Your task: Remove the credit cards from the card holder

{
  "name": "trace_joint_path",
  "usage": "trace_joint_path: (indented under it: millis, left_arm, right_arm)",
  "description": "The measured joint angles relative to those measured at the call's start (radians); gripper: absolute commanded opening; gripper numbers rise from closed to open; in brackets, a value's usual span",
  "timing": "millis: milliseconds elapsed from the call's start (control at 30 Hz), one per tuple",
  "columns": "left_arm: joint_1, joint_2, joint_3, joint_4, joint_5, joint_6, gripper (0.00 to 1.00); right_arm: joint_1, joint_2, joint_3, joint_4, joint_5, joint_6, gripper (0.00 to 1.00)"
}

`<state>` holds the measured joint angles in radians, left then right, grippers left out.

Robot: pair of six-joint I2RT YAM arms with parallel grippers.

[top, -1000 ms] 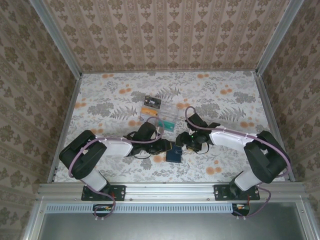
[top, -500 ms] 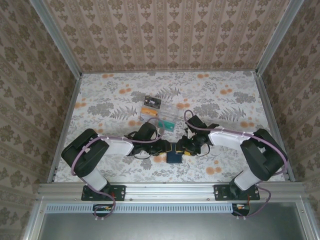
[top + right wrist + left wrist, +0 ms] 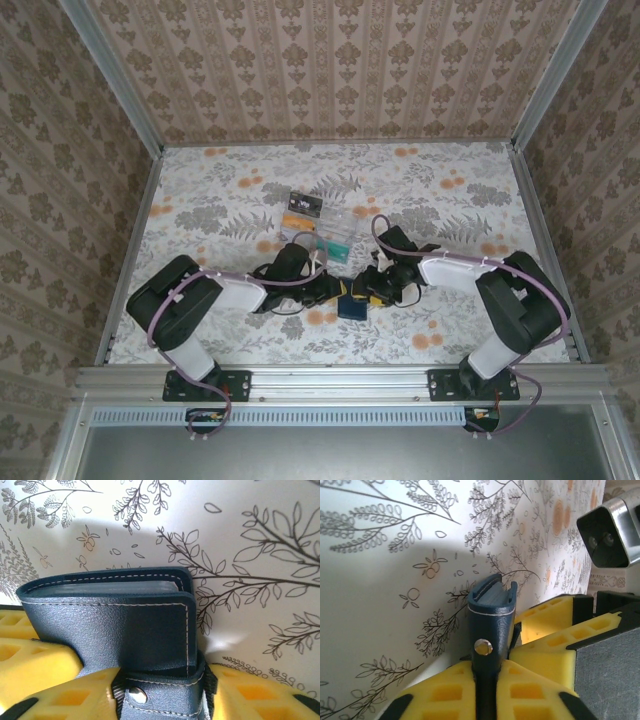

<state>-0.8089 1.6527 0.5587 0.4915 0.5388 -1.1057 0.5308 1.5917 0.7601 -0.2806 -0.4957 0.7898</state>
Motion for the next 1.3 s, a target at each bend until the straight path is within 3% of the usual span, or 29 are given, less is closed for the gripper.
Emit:
trace_joint_path:
  millis: [200, 533, 1000, 1167, 1300]
  left_arm:
    - [-0.001, -0.043, 0.003, -0.017, -0.015, 0.016, 0.05]
    - [-0.001, -0.066, 0.027, -0.08, -0.031, 0.036, 0.03]
    - [-0.018, -0.115, 0.028, -0.135, -0.087, 0.046, 0.0]
    - [-0.015, -0.175, 0.028, -0.192, -0.118, 0.06, 0.0]
    - [-0.015, -0.184, 0.028, -0.214, -0.125, 0.068, 0.0]
  right_arm:
    - [0.013, -0.068, 0.027, -0.051, 0.092, -0.054, 0.62]
    - [0.08, -0.088, 0.077, -0.128, 0.196, -0.098, 0.62]
    - [0.136, -0.051, 0.127, -0.199, 0.337, -0.095, 0.39]
    - [0.135, -0.051, 0.135, -0.291, 0.46, -0.072, 0.38]
    - [0.135, -0.051, 0.135, -0.31, 0.477, -0.072, 0.38]
